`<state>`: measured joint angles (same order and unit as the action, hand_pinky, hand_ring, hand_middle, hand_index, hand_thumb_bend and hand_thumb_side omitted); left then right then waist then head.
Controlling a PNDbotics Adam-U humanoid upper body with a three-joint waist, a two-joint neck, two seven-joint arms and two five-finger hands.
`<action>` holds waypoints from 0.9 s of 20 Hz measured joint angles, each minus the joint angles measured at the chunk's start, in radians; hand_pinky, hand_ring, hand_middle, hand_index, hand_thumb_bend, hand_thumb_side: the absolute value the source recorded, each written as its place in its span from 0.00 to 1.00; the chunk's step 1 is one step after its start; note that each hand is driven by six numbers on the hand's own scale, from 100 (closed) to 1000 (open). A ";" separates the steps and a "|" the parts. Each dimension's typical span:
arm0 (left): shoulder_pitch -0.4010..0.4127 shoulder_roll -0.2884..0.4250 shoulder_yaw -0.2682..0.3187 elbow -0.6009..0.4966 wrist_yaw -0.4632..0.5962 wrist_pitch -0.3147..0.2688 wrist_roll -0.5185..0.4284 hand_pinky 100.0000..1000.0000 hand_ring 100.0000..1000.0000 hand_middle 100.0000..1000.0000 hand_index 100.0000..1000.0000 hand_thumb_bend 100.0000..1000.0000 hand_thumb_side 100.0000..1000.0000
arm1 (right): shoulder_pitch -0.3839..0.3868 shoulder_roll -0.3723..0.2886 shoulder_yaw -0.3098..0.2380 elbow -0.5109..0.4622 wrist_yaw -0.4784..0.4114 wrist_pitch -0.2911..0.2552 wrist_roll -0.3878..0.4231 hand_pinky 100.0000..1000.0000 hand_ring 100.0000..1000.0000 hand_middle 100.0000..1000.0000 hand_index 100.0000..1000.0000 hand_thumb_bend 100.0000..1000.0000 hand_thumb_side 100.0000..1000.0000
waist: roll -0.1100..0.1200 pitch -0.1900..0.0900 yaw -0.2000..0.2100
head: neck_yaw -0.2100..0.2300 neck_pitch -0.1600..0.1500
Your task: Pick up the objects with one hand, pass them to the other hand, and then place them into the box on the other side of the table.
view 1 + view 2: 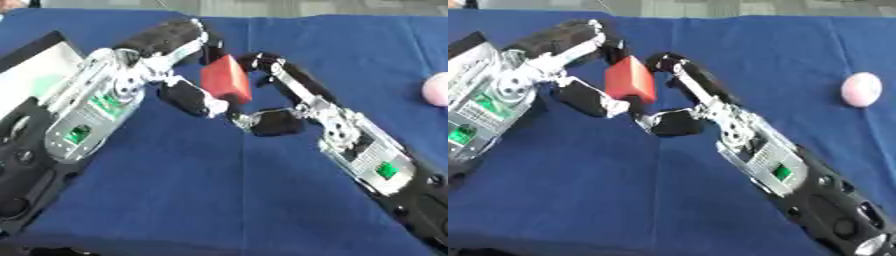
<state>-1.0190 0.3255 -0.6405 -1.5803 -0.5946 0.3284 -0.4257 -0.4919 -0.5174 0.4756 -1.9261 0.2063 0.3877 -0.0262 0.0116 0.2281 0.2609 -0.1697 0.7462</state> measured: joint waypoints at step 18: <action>0.024 0.104 0.003 0.001 0.004 0.010 -0.011 0.70 0.57 0.48 0.34 0.09 0.00 | 0.022 -0.028 -0.020 -0.018 0.036 -0.013 -0.022 0.76 0.91 0.90 0.95 0.11 0.73 | 0.002 -0.005 -0.004 | 0.020 0.017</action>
<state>-0.9949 0.4291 -0.6375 -1.5797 -0.5904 0.3381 -0.4369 -0.4696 -0.5452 0.4558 -1.9437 0.2425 0.3750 -0.0484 0.0136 0.2232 0.2574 -0.1494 0.7629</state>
